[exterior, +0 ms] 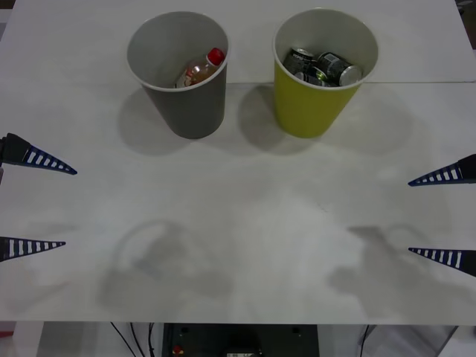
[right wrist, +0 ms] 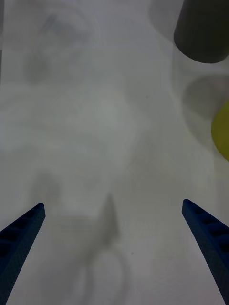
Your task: Put the can into the green bin and the plastic bottle into the gray bin
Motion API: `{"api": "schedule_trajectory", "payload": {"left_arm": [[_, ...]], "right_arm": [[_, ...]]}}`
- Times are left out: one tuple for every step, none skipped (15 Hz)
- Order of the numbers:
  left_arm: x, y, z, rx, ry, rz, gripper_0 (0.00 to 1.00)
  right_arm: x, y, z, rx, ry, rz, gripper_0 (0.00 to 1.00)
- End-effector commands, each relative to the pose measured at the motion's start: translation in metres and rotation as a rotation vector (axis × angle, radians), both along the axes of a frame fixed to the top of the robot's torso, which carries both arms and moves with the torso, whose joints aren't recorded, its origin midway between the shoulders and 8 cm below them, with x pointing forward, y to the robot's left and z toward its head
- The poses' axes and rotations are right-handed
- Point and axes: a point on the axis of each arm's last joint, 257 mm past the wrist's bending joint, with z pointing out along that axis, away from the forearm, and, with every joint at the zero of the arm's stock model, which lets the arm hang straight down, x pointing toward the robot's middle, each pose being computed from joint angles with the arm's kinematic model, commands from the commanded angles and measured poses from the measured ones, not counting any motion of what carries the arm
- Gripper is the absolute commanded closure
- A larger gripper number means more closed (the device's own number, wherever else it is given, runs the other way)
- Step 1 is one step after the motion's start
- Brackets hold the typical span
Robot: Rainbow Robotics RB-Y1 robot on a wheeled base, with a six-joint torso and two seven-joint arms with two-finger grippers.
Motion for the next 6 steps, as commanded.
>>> {"api": "schedule_trajectory", "payload": {"left_arm": [[-0.0005, 0.0000, -0.0002, 0.000, 0.000, -0.002, 0.00], [0.0003, 0.0008, -0.0006, 0.005, -0.003, -0.002, 0.00], [0.0005, 0.0011, -0.0008, 0.007, -0.006, -0.003, 0.00], [0.0006, 0.0014, -0.0010, 0.010, -0.009, -0.006, 0.00], [0.0006, 0.0014, -0.0010, 0.010, -0.009, -0.006, 0.00], [0.0006, 0.0014, -0.0010, 0.010, -0.009, -0.006, 0.00]], "right_arm": [[0.0000, 0.0000, 0.0000, 0.000, 0.000, 0.000, 0.00], [0.0000, 0.0000, 0.0000, 0.000, 0.000, 0.000, 0.00], [0.0000, 0.0000, 0.0000, 0.000, 0.000, 0.000, 0.00], [0.0000, 0.0000, 0.0000, 0.000, 0.000, 0.000, 0.00], [0.0000, 0.0000, 0.0000, 0.000, 0.000, 0.000, 0.00], [0.0000, 0.0000, 0.0000, 0.000, 0.000, 0.000, 0.00]]}}
